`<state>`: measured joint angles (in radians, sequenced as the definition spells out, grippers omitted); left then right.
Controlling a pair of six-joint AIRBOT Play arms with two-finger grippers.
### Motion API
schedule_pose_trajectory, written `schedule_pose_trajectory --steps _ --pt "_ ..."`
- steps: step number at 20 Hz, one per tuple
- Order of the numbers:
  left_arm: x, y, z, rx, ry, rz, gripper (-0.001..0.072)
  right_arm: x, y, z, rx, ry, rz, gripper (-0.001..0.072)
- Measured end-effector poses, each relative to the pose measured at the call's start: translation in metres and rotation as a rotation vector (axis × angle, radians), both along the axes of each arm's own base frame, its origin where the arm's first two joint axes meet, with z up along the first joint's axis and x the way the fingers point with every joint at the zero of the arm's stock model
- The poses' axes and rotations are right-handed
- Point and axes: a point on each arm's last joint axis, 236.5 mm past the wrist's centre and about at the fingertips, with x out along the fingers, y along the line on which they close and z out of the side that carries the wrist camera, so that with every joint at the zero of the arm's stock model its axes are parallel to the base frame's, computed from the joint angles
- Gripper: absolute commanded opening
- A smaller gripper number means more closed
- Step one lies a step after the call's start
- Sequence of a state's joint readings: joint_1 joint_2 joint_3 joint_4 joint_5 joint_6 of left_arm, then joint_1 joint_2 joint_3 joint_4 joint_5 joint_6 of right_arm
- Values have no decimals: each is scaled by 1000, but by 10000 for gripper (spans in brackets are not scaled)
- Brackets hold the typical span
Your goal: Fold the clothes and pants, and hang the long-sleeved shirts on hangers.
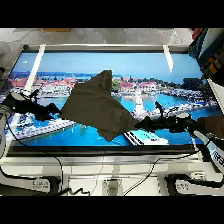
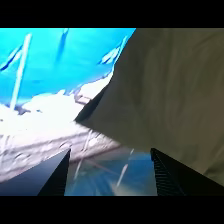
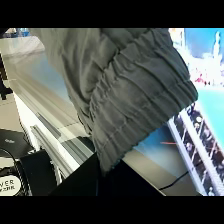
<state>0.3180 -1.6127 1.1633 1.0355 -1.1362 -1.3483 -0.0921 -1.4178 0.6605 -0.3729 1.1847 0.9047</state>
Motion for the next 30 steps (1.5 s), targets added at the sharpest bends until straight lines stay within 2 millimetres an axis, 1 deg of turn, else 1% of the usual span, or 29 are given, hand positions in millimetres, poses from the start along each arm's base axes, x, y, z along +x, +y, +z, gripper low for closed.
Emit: schedule_pose_trajectory --steps 2,3,4,5,6,7,8,9,11,12,13,15,16,17,18,19,20,21,23,24,25,27,29,30 --pt "3 -8 -9 -38 5 10 537 0 0 0 0 -2 1 25" --pt "4 -11 -13 -55 9 18 495 0 0 0 1 -2 2 25" --pt "5 -14 -18 -67 14 22 407 0 0 0 1 -3 2 25" --pt "7 -15 -23 -73 16 28 388 0 0 0 0 -3 2 25" --pt "9 -17 -25 -80 13 34 301 0 0 0 1 -3 2 25" --pt "13 -18 -28 -82 -2 39 198 0 0 0 0 -3 2 25" --pt "18 -18 -29 -85 -18 46 75 0 0 0 0 -3 2 25" --pt "24 -19 -29 -89 -43 52 9 0 0 1 0 -6 4 25" --pt "37 -24 -23 -116 -104 58 9 4 1 7 5 -22 13 24" --pt "44 -27 -16 -138 -142 58 8 9 1 13 11 -41 22 24" --pt "55 -32 -2 -170 -199 63 8 14 2 22 18 -65 32 24" --pt "78 -42 40 -232 -340 63 8 29 3 49 30 -143 55 25" --pt "88 -45 68 -252 -424 54 8 38 3 67 32 -192 62 24" --pt "99 -47 100 -267 -515 54 8 47 3 86 34 -240 68 24" --pt "105 -49 134 -272 -605 35 8 55 3 107 34 -293 70 24" --pt "108 -51 168 -269 -688 18 8 63 3 132 33 -354 72 24" --pt "108 -53 208 -265 -782 0 8 69 3 157 28 -416 74 24" --pt "103 -56 249 -256 -872 -19 8 74 3 186 23 -484 74 24" --pt "83 -63 317 -219 -1026 -65 7 75 3 244 14 -622 71 24" --pt "68 -66 355 -195 -1117 -84 7 70 4 274 7 -693 70 24" --pt "52 -68 386 -159 -1195 -98 7 61 5 303 6 -759 71 24" --pt "12 -69 450 -77 -1360 -105 7 37 7 356 -1 -877 63 25" --pt "-33 -68 504 13 -1512 -88 7 4 10 401 1 -974 47 24" --pt "-54 -68 526 60 -1580 -73 7 -16 12 420 5 -1011 37 24"
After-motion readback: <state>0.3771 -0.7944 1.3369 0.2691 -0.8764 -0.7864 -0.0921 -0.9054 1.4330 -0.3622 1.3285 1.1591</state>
